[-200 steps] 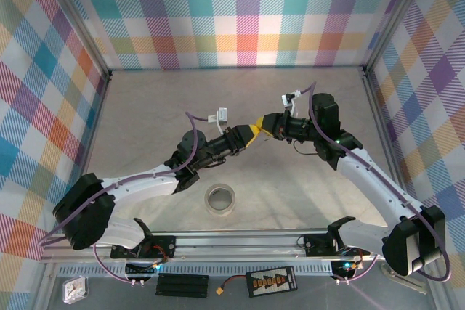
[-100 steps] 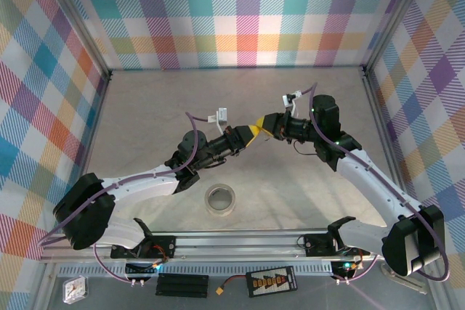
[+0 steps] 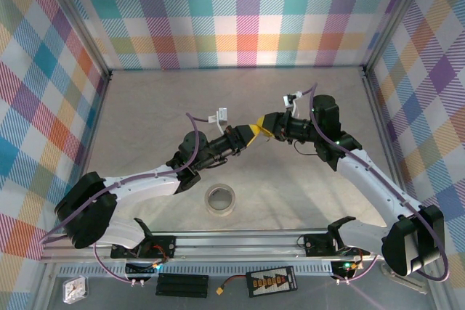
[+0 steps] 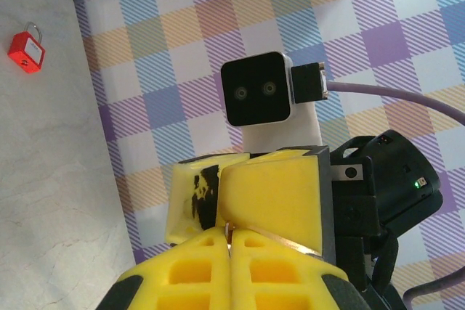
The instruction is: Unlock with the key
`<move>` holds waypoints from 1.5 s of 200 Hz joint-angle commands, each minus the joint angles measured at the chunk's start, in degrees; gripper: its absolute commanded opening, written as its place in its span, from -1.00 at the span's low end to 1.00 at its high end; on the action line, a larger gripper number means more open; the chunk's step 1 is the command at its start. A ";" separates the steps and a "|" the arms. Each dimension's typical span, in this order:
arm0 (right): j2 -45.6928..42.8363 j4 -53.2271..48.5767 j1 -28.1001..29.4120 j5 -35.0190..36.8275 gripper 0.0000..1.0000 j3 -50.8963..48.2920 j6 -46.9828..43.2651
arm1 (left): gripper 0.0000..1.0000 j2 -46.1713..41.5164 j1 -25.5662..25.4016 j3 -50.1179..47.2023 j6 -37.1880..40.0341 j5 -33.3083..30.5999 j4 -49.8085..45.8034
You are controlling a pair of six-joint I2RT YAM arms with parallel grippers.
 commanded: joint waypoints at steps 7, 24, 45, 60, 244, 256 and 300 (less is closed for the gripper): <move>1.16 -3.31 0.98 -3.50 -0.58 0.81 -0.62 | -1.00 0.34 -0.41 -0.77 -0.76 -3.39 4.39; 1.69 -3.14 0.97 -3.54 -0.57 0.97 -0.58 | -1.00 0.65 -0.44 -1.42 -1.10 -3.82 4.84; 1.94 -3.58 0.93 -3.17 -0.57 1.23 -0.54 | -1.00 1.22 -0.41 -1.73 -1.25 -4.18 4.93; 1.97 -4.05 0.89 -2.98 -0.49 1.33 -0.68 | -1.00 1.48 -0.42 -2.13 -1.38 -4.66 5.28; -1.70 -2.59 -1.83 -3.08 0.13 -4.91 0.89 | -1.00 1.22 -0.40 -4.24 -1.85 -7.96 5.00; -1.99 -2.36 -1.95 -3.13 0.10 -5.23 0.76 | -1.00 1.23 -0.47 -4.26 -1.82 -8.04 5.02; -2.19 -0.98 -2.59 -3.40 -0.04 -6.14 1.14 | -1.00 1.48 -0.48 -3.98 -1.82 -7.79 4.94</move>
